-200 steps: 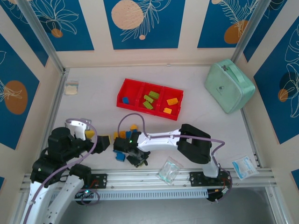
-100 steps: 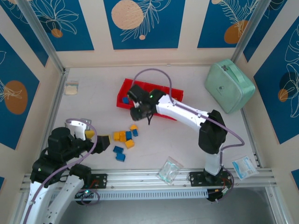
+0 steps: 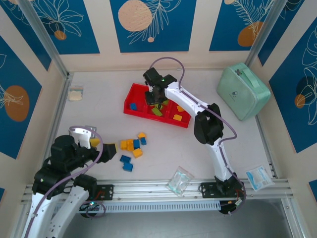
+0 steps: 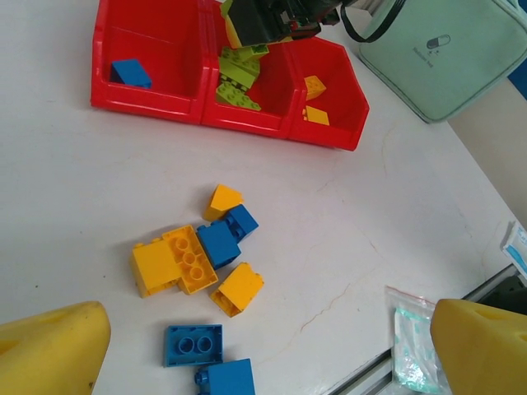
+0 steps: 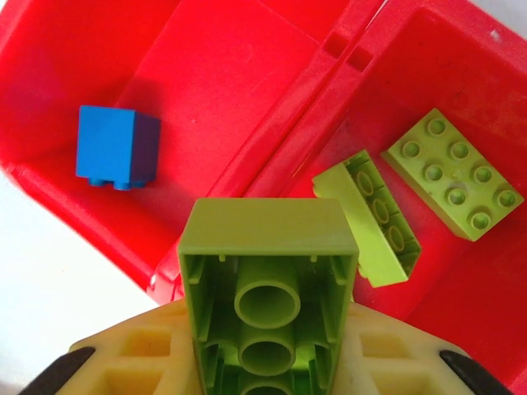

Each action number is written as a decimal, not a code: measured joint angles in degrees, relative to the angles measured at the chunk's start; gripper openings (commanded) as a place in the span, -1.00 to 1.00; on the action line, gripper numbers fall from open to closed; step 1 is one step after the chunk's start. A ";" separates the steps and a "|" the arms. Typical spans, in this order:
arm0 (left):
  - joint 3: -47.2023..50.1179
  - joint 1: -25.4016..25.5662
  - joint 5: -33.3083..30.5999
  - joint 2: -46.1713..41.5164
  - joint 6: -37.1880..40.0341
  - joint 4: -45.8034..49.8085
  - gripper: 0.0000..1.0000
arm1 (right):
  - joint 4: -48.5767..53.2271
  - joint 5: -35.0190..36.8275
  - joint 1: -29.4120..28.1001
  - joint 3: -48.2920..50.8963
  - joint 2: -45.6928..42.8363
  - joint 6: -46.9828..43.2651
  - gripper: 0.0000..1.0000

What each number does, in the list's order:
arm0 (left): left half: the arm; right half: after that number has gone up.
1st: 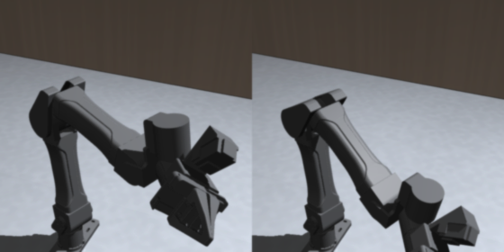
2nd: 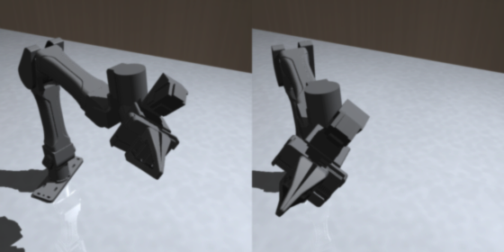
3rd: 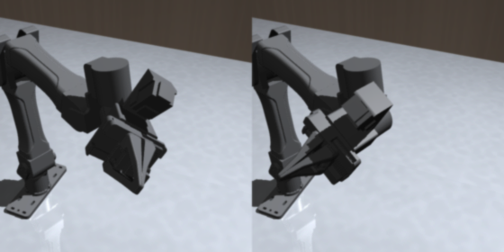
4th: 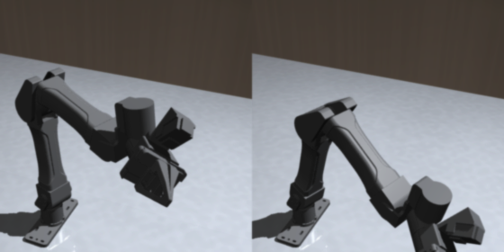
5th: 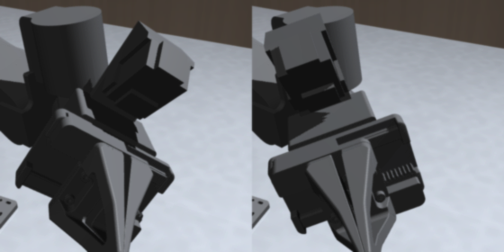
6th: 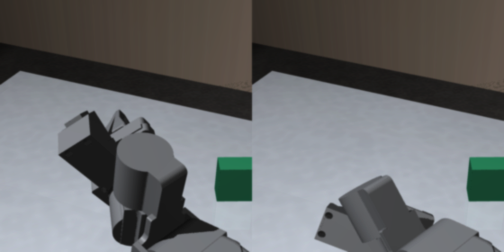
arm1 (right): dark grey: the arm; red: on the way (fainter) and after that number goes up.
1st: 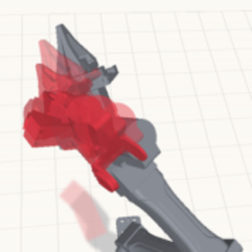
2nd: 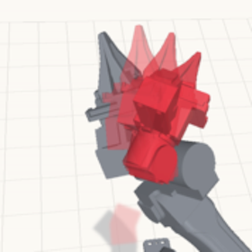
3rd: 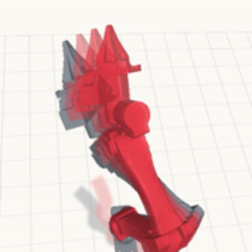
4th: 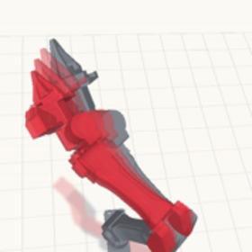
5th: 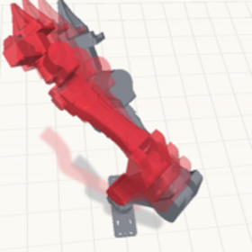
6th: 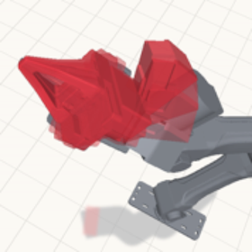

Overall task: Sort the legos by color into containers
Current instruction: Place the lego in the container.

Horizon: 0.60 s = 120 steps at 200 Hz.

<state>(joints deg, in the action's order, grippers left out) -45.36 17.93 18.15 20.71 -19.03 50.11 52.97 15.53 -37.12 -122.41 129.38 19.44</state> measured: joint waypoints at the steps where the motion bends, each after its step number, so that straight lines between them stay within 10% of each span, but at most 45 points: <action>1: 0.00 0.00 -0.04 0.00 0.00 0.00 0.99 | 0.04 -0.04 0.02 -0.09 0.04 0.00 -0.54; 62: 0.00 0.00 -3.98 -0.04 -0.50 0.00 0.99 | 0.74 -0.72 1.16 -1.03 1.11 0.96 0.54; 120: 0.00 0.00 -4.96 3.74 -0.68 0.00 0.99 | -0.42 0.37 0.96 10.21 -6.34 3.21 1.00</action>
<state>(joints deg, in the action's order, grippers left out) -45.36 17.93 13.19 24.45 -19.70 50.11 52.56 15.90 -36.16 -112.20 123.04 22.65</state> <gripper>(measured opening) 0.994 0.983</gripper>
